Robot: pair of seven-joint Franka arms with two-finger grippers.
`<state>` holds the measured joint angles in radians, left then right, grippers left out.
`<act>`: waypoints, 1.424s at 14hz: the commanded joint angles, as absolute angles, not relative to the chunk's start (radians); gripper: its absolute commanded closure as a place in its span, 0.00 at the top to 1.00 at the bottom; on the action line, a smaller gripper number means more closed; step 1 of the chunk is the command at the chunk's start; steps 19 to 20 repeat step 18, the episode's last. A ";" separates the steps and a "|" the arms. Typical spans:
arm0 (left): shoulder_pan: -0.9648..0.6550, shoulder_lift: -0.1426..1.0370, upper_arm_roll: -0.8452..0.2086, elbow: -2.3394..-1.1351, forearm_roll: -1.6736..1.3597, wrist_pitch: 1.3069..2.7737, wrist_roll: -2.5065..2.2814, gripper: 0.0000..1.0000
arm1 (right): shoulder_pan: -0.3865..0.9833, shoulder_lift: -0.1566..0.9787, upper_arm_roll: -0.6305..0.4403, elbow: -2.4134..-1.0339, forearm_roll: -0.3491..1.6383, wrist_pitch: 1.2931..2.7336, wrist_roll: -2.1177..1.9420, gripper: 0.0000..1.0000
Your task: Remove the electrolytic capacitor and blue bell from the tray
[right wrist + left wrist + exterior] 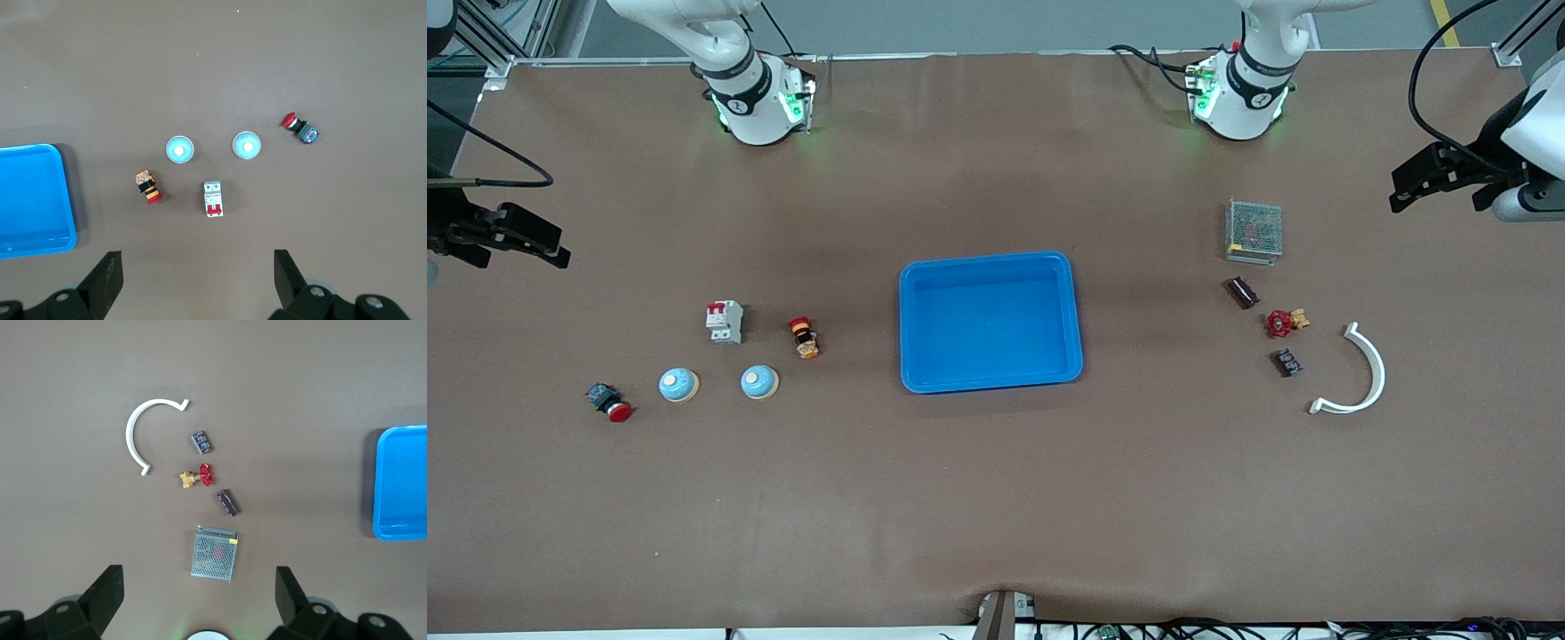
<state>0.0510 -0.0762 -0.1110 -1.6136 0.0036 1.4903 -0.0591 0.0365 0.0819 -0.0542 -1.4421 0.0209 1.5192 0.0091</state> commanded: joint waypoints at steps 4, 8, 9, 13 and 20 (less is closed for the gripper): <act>0.054 -0.115 -0.120 -1.629 0.009 1.463 -0.055 1.00 | 0.012 0.072 -0.037 -1.434 0.025 1.503 -0.006 1.00; 0.057 -0.107 -0.109 -1.611 0.009 1.463 -0.048 1.00 | 0.012 0.072 -0.037 -1.434 0.025 1.505 -0.005 1.00; 0.063 -0.104 -0.107 -1.603 0.011 1.463 -0.048 1.00 | 0.012 0.072 -0.037 -1.434 0.025 1.506 -0.005 1.00; 0.063 -0.101 -0.109 -1.601 0.032 1.462 -0.046 1.00 | 0.012 0.072 -0.037 -1.434 0.026 1.508 -0.005 1.00; 0.063 -0.094 -0.109 -1.600 0.040 1.462 -0.046 1.00 | 0.012 0.072 -0.037 -1.434 0.026 1.506 -0.005 1.00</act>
